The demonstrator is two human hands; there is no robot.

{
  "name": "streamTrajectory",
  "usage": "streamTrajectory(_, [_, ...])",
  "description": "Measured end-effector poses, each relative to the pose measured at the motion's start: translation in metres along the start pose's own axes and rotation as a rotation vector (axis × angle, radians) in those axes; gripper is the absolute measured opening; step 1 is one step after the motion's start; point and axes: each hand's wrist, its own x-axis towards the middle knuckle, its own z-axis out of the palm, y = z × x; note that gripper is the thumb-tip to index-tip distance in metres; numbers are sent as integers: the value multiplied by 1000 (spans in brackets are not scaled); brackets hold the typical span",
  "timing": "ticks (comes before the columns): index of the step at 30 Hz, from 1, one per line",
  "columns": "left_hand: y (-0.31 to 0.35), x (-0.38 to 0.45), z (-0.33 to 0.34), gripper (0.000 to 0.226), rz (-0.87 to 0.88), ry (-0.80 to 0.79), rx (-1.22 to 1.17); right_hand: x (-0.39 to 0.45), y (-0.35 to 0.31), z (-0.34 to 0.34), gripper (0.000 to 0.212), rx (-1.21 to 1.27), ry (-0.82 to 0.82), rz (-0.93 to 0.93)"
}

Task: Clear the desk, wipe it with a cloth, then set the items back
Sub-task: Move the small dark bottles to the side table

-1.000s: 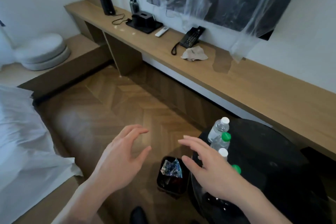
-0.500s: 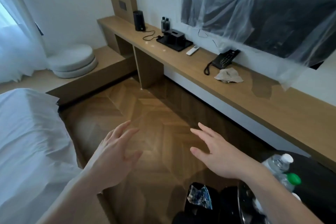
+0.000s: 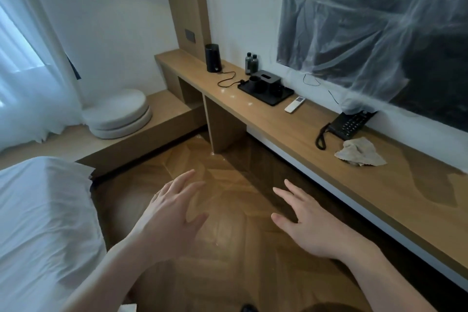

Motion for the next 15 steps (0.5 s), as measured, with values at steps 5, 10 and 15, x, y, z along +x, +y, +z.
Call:
streamTrajectory(5, [-21, 76, -19, 65, -50, 22, -14, 79, -13, -49, 68, -23, 1, -34])
streamTrajectory(10, [-49, 125, -31, 61, -86, 74, -41, 151, -33, -81, 66, -82, -1, -96])
streamTrajectory(15, [-93, 180, -47, 68, -144, 69, 26, 220, -64, -104, 64, -141, -25, -98])
